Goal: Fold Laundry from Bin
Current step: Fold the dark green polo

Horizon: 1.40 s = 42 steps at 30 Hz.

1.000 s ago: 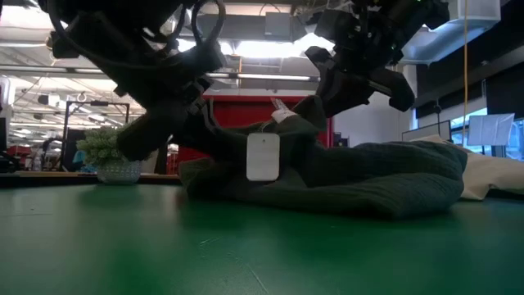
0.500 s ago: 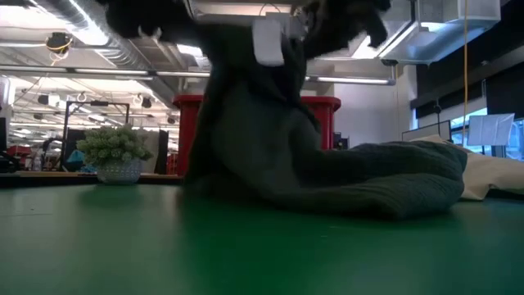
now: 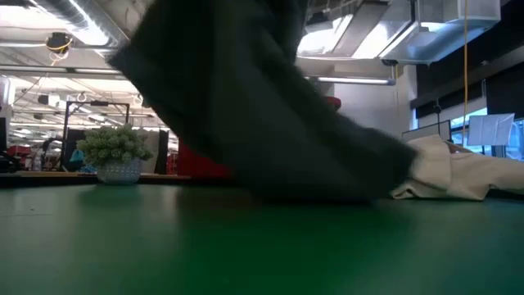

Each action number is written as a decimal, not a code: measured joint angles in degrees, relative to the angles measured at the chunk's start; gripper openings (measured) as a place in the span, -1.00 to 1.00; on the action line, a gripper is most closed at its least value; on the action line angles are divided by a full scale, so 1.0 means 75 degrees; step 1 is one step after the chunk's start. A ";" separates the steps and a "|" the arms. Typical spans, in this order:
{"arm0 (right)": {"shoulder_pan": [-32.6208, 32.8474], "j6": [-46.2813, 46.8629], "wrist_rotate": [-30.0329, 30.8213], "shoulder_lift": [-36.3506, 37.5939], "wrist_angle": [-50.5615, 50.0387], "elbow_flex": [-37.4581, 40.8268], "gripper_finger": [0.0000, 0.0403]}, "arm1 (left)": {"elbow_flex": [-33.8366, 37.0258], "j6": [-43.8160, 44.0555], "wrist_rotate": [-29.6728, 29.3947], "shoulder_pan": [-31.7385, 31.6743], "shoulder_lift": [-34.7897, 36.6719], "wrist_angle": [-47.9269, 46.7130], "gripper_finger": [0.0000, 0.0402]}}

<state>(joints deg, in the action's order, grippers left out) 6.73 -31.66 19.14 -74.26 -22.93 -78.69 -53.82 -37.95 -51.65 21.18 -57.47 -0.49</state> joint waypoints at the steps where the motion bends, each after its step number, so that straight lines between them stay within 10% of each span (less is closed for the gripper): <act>1: -0.0001 -0.0069 0.0178 0.0000 0.0002 -0.0128 -0.96 | -0.0174 -0.0268 -0.0040 -0.0056 -0.0003 0.0006 -0.97; 10: -0.0002 -0.0971 0.1246 -0.0017 0.0079 -0.1091 -0.97 | -0.1504 -0.2242 -0.0024 -0.0784 -0.0053 -0.0006 -0.97; 42: -0.1016 -0.2651 0.1092 -0.0105 0.0854 -0.2919 -0.97 | -0.4485 -0.5399 0.1103 -0.2382 -0.1060 -0.0086 -0.96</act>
<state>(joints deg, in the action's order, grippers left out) -0.89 -51.54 27.33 -75.05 -16.53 -100.59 -87.46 -78.44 -43.37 3.31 -65.42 -1.13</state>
